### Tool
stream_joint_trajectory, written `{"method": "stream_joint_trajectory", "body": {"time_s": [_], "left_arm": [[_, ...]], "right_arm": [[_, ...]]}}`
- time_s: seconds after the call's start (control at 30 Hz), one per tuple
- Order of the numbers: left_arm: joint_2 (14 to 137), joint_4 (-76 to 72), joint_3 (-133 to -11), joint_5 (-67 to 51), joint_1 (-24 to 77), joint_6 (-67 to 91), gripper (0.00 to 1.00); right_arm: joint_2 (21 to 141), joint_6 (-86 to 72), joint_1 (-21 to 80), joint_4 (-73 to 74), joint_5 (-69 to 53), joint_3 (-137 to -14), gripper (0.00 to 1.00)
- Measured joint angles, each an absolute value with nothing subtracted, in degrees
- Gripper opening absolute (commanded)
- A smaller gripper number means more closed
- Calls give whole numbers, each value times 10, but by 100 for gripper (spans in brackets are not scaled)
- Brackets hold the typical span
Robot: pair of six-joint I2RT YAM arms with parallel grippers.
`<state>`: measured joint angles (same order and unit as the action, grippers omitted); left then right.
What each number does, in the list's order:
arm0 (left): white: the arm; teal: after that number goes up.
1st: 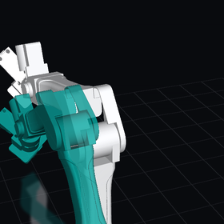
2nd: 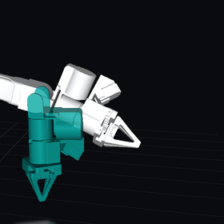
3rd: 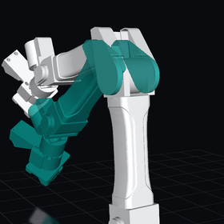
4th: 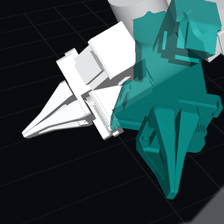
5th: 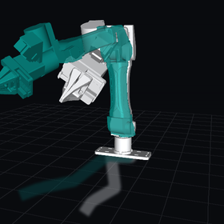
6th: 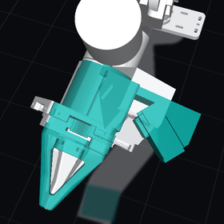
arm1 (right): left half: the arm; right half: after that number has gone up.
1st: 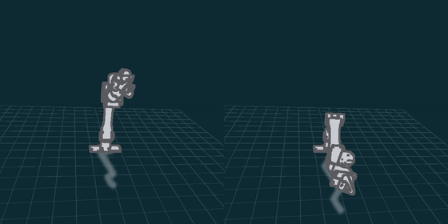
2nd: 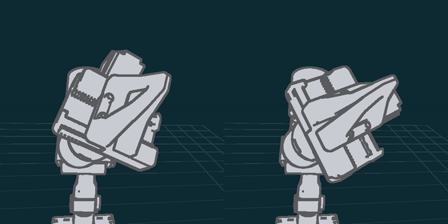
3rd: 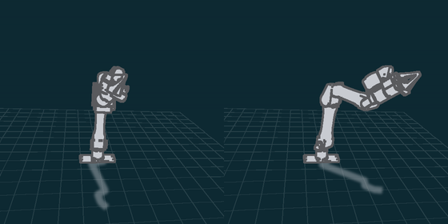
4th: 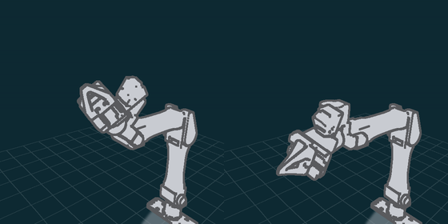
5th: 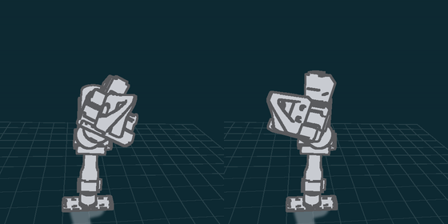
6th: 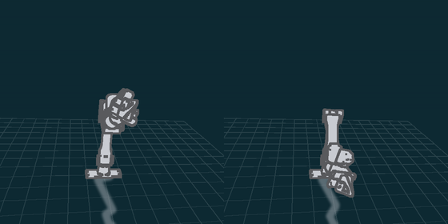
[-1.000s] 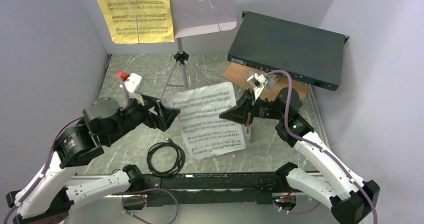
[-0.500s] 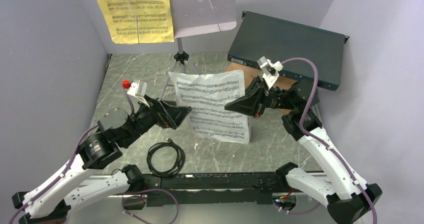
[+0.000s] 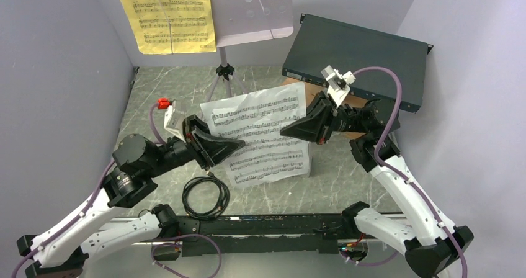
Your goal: Set up the instrument practice props
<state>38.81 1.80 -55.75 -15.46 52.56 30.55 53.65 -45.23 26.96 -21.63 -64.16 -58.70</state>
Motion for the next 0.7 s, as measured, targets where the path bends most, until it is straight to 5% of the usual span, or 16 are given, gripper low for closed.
{"method": "stream_joint_trajectory", "body": {"time_s": [0.03,0.1,0.27,0.47,0.7], "left_arm": [[387,14,-557,-154,525,304,2],[389,5,-558,-150,525,295,0],[437,43,-642,-91,526,244,0],[581,183,-923,52,526,134,0],[675,319,-1134,161,526,37,0]], "right_arm": [[540,-458,269,-223,-641,-591,0],[553,-471,269,-241,-640,-604,0],[592,-432,268,-168,-583,-685,28],[646,-354,267,-49,-402,-838,50],[739,-312,267,-4,-281,-962,55]]}}
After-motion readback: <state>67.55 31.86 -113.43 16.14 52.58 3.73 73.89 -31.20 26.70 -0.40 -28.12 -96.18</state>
